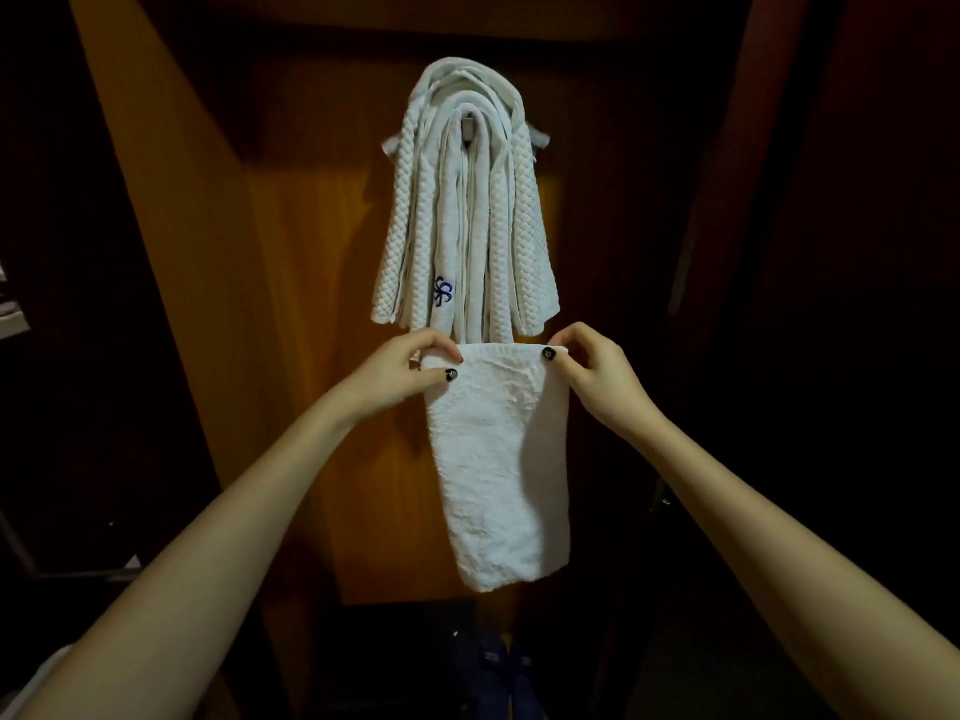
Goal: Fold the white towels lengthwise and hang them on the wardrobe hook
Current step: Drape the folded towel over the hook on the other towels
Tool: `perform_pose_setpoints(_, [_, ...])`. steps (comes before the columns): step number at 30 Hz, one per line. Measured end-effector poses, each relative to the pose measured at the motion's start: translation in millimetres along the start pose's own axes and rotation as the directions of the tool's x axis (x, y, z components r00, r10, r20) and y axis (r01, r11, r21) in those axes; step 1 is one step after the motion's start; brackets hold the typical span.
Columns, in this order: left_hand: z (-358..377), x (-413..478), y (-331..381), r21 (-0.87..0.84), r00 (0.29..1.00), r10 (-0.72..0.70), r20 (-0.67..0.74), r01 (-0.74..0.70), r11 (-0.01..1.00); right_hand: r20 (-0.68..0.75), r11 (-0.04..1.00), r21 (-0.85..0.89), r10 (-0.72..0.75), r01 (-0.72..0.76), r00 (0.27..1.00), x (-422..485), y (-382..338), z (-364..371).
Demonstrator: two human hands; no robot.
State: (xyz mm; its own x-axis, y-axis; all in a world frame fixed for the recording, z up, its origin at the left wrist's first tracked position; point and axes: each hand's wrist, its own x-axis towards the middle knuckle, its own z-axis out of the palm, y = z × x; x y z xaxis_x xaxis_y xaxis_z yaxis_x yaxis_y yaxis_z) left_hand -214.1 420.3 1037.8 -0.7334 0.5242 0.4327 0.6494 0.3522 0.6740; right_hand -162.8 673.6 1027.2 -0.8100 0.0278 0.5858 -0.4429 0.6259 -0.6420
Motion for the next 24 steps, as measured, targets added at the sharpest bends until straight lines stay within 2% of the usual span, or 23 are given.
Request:
perform_pose_setpoints(4, [4.5, 10.7, 15.9, -0.123, 0.992, 0.024, 0.128, -0.008, 0.992, 0.097, 0.997, 0.024, -0.07, 0.068, 0.993, 4.0, -19.9, 3.8])
perform_pose_setpoints(7, [11.6, 22.1, 24.6, -0.262, 0.989, -0.002, 0.15, 0.042, 0.964, 0.08, 0.994, 0.079, -0.086, 0.08, 0.993, 6.6, -31.5, 6.3])
perform_pose_setpoints(9, [9.6, 27.6, 28.0, -0.196, 0.988, -0.005, 0.153, 0.035, 0.98, 0.03, 0.991, 0.125, -0.06, 0.056, 0.998, 7.8, -31.8, 1.1])
perform_pose_setpoints(12, [12.7, 28.7, 28.3, -0.007, 0.976, -0.056, 0.211, 0.059, 0.998, -0.023, 0.997, 0.07, -0.012, 0.014, 1.0, 5.8, -23.4, -9.9])
perform_pose_setpoints(16, [33.6, 31.1, 25.8, 0.143, 0.987, -0.132, 0.096, 0.118, 0.983, -0.014, 0.997, -0.064, -0.048, 0.047, 0.999, -5.0, -8.3, -15.4])
perform_pose_setpoints(21, [51.7, 41.7, 30.2, 0.087, 0.963, -0.219, -0.155, 0.234, 0.968, -0.014, 0.994, -0.054, -0.096, 0.095, 0.995, -19.3, -0.1, -11.5])
perform_pose_setpoints(24, [58.6, 42.9, 30.7, -0.033, 0.929, -0.271, -0.251, 0.272, 0.962, -0.002, 0.988, -0.024, -0.15, 0.15, 0.989, -24.0, -4.5, -7.8])
